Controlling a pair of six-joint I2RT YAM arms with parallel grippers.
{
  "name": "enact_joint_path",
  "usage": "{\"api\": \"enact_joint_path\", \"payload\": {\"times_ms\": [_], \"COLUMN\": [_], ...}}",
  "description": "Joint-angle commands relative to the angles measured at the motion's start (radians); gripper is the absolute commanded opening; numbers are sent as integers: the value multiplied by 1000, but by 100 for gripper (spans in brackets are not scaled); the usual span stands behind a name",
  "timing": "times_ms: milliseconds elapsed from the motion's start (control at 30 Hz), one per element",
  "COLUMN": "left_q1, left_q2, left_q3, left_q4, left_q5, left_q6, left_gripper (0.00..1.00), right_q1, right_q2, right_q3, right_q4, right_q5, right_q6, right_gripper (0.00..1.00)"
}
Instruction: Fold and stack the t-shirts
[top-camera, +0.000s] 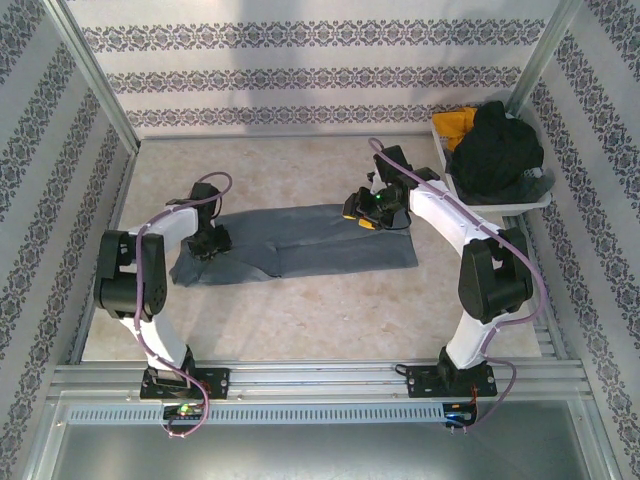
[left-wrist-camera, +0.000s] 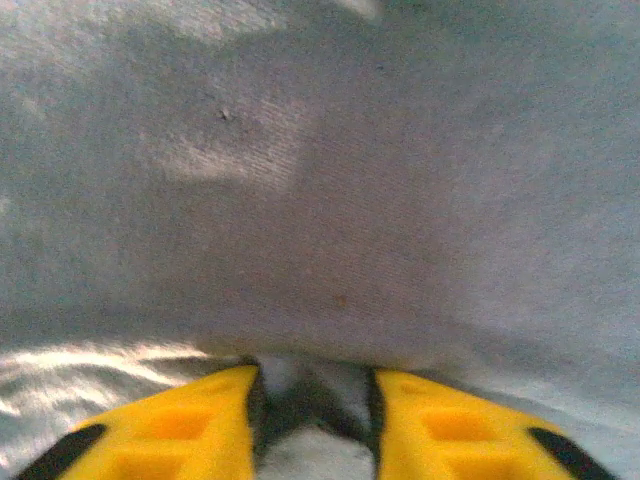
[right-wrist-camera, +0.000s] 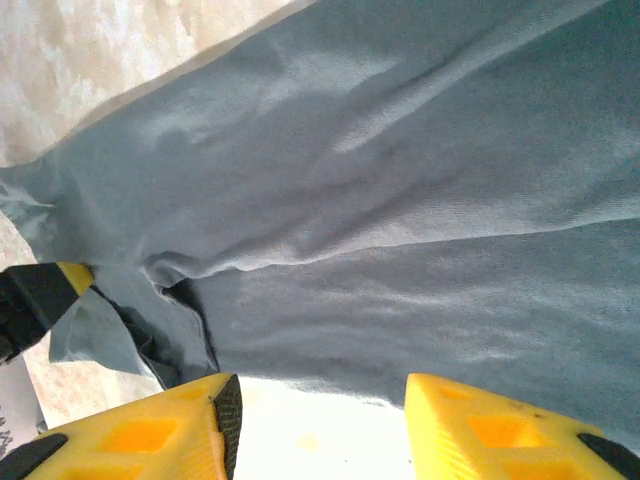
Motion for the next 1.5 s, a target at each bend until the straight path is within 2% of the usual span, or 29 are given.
{"api": "enact_joint_path", "payload": {"times_ms": [0,167,233,367,533,833,1033,1067,1133,1200,1333,1400,1467], "left_q1": [5,5,5,4,-18,-132,-169,-168,-168,-169,-157,-129,-76], "left_q2": [-6,-51,-87,-159,-284,-621,-726,-727,-724,-722,-702,-672,-626], "left_q3": [-1,2,8,-2,-92,-295,-427,-442,-450,-418,-319,-303,-306], "left_q4": [-21,-72,-94,-151,-186,-291,-349,-349,-353,-375,-374,-316,-247], "left_q5": [-4,-13,-22,-16,7,16,35,37,22,-28,-148,-152,-110], "left_q6": [23,9,4,-16,-92,-337,-398,-400,-402,-406,-384,-355,-324], "left_gripper": [25,5,0,0,0,0,0,2,28,43,44,45,44], "right_q1": [5,5,5,5,6,7,10,10,12,13,22,24,27], "right_q2": [-26,-23,-20,-12,-11,-21,-16,-13,-10,-11,-18,-23,-32], "right_q3": [-8,-8,-7,-4,-7,-45,-57,-56,-53,-50,-57,-65,-79], "right_q4": [6,8,8,16,20,36,42,42,41,43,46,52,64], "right_q5": [-5,-3,-5,-9,-12,-37,-48,-49,-49,-50,-52,-56,-67], "right_q6": [11,9,10,13,15,26,27,29,30,31,35,38,37], "right_gripper": [48,48,48,48,48,48,48,48,48,48,48,48,48]}}
